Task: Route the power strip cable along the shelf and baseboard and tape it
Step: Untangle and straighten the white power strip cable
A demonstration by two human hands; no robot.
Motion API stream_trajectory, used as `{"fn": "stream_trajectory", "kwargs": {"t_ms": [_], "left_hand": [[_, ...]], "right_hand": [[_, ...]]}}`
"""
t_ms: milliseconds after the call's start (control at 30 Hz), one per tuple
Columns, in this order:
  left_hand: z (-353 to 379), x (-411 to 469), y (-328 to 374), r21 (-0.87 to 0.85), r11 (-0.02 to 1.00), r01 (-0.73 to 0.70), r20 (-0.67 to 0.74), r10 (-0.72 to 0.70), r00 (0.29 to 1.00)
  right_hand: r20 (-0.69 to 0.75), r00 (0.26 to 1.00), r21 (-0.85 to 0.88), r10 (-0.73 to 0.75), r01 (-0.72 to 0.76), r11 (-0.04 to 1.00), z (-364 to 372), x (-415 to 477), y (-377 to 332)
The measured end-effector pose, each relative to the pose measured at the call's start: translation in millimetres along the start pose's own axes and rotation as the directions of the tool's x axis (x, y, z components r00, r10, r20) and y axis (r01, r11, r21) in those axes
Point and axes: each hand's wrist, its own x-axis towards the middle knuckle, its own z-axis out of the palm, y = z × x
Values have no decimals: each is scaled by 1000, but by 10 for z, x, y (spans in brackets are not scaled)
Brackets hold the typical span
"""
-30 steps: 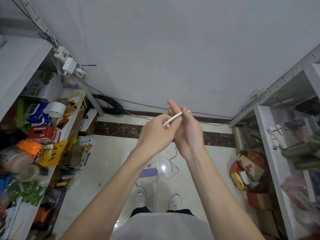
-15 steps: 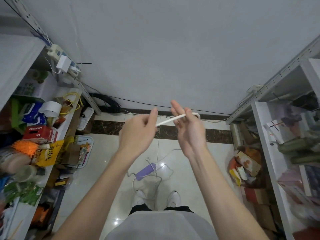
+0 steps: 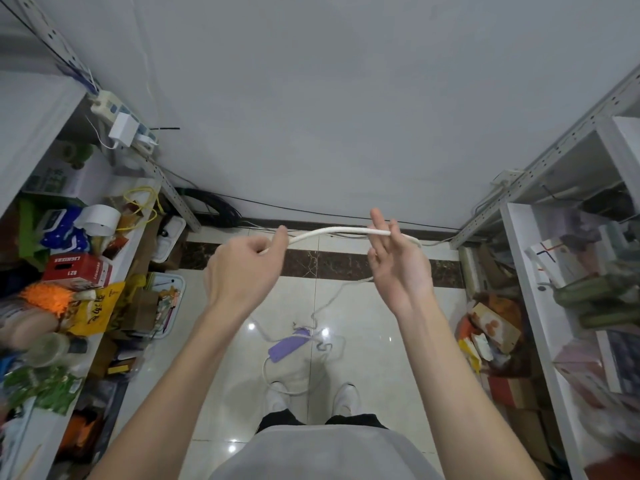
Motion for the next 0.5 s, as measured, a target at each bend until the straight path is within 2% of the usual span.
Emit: {"fn": "stream_trajectory", "kwargs": {"t_ms": [100,167,300,400,500], "left_hand": [[31,12,92,-54,998,35,47,-33,998],[125,-6,299,-57,998,8,78,-3,997],[266,6,480,135,988,-79,108,64,992],[212,-16,367,181,977,-112,35,107,994],[92,2,114,142,988,-54,-6,56,998]], "right_hand": [[49,999,-118,4,2,993,128,-65,167],[97,995,-225,3,19,974,222,-83,350],[149,989,-292,7,38,956,236,-74,525],[77,996,-127,51,-41,991,92,-7,331],[-11,998,55,57,-56,997,-104,64,58]]}}
